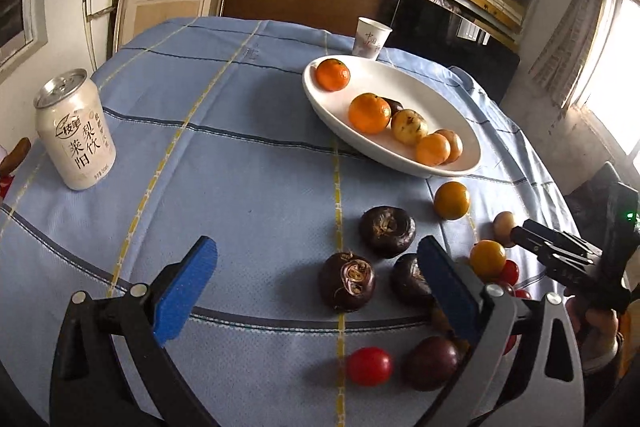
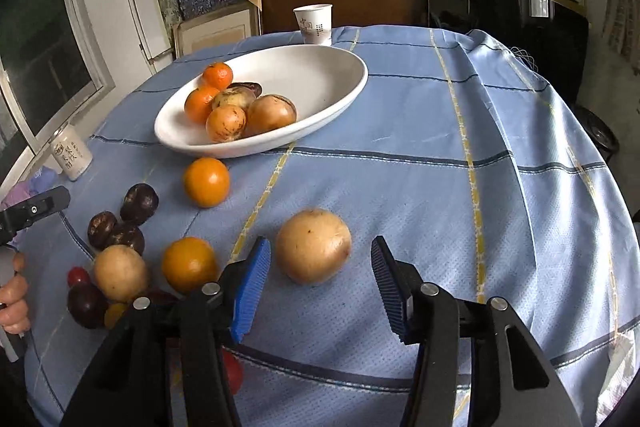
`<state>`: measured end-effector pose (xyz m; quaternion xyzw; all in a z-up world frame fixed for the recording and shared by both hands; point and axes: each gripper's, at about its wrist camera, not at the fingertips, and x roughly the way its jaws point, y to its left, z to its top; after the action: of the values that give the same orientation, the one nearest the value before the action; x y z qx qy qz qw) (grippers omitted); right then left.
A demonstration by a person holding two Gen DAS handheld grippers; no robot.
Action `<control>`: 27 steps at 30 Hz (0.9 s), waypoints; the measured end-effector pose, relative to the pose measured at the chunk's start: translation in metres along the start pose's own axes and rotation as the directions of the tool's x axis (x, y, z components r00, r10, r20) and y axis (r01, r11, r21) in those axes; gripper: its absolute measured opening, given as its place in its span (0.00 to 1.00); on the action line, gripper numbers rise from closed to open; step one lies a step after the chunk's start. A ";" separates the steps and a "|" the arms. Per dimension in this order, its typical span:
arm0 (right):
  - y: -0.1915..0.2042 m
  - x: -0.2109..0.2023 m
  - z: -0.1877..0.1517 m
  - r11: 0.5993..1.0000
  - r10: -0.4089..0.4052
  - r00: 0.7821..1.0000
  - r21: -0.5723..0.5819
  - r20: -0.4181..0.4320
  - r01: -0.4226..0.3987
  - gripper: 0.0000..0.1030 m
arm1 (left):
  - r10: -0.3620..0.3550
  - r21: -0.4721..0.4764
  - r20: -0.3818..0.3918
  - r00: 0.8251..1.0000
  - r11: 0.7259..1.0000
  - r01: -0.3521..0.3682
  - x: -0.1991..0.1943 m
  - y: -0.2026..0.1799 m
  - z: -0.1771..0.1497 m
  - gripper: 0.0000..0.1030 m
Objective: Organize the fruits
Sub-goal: 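Move the right tool to a pale yellow round fruit and grasp it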
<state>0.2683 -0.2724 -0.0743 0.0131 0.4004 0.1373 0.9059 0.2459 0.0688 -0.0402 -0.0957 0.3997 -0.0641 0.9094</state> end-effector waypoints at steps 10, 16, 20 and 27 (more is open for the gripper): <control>0.004 0.010 0.004 1.000 0.010 1.000 -0.004 -0.021 -0.011 0.48 | 0.003 0.014 -0.004 1.000 1.000 -0.003 -0.002 -0.001 -0.004 0.95; 0.002 0.009 0.003 1.000 -0.004 1.000 0.003 -0.018 0.004 0.48 | 0.009 0.007 -0.009 1.000 1.000 -0.008 -0.002 0.000 -0.005 0.95; 0.006 0.010 0.002 1.000 -0.016 1.000 -0.017 -0.022 0.015 0.48 | 0.012 0.011 -0.011 1.000 1.000 -0.012 -0.002 0.000 -0.005 0.95; 0.009 0.021 0.003 1.000 -0.016 0.998 -0.014 -0.059 0.015 0.48 | 0.019 0.027 -0.023 1.000 0.999 -0.018 0.001 -0.002 -0.006 0.95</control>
<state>0.2816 -0.2577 -0.0859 -0.0004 0.4262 0.1333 0.8947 0.2417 0.0661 -0.0448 -0.0792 0.4101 -0.0622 0.9065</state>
